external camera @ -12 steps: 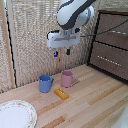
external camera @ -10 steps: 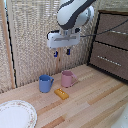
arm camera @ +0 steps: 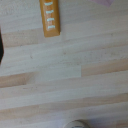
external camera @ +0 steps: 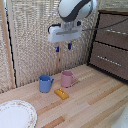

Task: Propose to navigate your clamp on the clench of the first drawer. Use gentle force to register to the cabinet. Send posterior your swing mandate till over it lurks, a cup of pink essence. Fortify your grip after aiming concentric with the pink cup’s periphery. Manoeuvre the pink towards the cabinet's top. Drop your compression till the cup is resting inside.

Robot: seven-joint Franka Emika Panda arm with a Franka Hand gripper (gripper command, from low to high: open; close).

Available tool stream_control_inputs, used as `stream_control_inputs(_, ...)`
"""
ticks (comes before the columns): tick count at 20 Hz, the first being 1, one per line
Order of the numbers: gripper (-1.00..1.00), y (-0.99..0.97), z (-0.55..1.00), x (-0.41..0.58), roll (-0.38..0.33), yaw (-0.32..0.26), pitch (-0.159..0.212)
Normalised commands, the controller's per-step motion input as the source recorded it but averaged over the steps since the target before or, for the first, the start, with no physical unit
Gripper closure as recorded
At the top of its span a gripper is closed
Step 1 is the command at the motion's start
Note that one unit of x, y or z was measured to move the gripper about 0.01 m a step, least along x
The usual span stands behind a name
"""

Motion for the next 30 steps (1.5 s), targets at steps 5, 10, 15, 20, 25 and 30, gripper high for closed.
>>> stream_control_inputs(5, -1.00, -0.16, 0.09, -0.132, -0.265, 0.206, -0.044)
stream_control_inputs(10, -1.00, -0.14, 0.00, -0.082, -0.310, 0.196, -0.039)
stream_control_inputs(15, -1.00, -0.14, 0.00, -0.008, -0.328, 0.168, -0.063)
stream_control_inputs(20, -1.00, -0.09, 0.04, 0.124, -0.291, 0.145, -0.100)
stream_control_inputs(25, -1.00, -0.04, 0.15, 0.275, -0.346, 0.020, -0.013)
stream_control_inputs(30, -1.00, -0.03, 0.15, 0.297, -0.362, 0.000, 0.000)
